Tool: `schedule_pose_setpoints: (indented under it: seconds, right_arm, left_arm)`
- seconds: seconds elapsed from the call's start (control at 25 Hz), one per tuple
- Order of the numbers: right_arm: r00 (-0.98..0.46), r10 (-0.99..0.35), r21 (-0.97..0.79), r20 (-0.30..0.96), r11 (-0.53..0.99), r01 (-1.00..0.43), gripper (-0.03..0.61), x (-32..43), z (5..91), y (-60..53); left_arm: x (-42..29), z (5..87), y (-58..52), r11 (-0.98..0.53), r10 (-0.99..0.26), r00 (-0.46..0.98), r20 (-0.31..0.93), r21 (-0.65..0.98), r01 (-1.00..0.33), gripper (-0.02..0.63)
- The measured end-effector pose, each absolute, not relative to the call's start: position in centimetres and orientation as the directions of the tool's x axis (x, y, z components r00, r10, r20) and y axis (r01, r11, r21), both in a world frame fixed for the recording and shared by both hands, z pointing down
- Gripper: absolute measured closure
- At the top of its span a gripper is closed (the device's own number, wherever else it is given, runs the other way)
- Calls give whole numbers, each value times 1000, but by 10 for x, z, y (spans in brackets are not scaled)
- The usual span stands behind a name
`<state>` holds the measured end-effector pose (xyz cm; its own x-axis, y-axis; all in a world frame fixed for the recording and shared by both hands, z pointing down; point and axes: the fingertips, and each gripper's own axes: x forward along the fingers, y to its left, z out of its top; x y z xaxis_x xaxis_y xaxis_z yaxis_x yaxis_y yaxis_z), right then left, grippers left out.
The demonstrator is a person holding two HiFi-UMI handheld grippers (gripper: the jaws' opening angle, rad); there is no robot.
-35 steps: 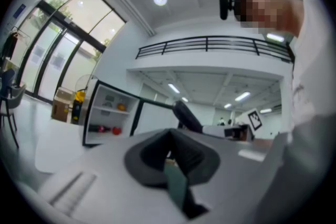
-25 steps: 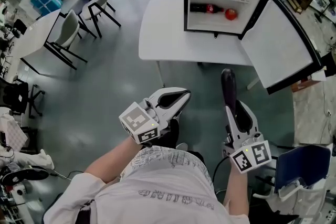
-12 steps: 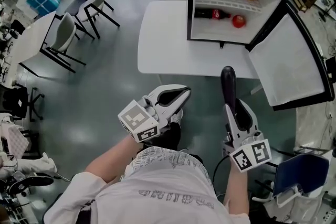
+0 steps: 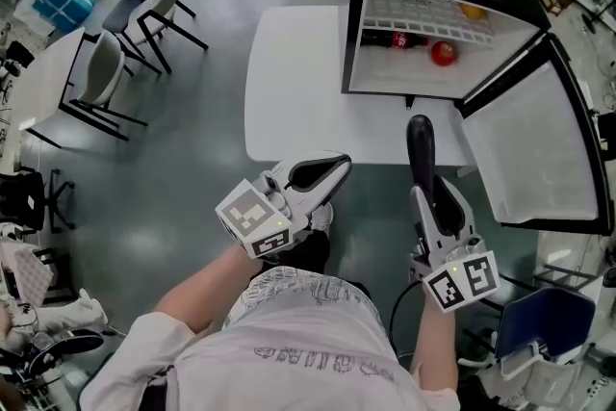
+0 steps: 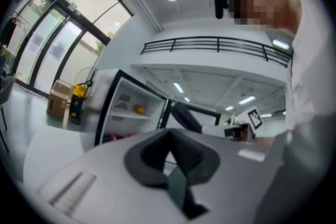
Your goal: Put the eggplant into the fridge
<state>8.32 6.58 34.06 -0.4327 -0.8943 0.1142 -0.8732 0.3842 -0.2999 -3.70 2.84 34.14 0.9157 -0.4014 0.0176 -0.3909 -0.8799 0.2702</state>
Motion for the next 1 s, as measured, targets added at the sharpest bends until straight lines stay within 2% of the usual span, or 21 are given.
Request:
schedule_pose_setpoints:
  seconds: [0.52,1.0]
  right_arm:
    - [-401,-903,-283,151,350,-893,436,70,336,-30]
    - [-401,-904,-276,148,351,-895,436,78,336,-76]
  left_arm:
    - [-46,343,-73,-892,-362,932,12,286,-350,607]
    - [-42,344,-108,-890,-363,932,18,291,-352,607]
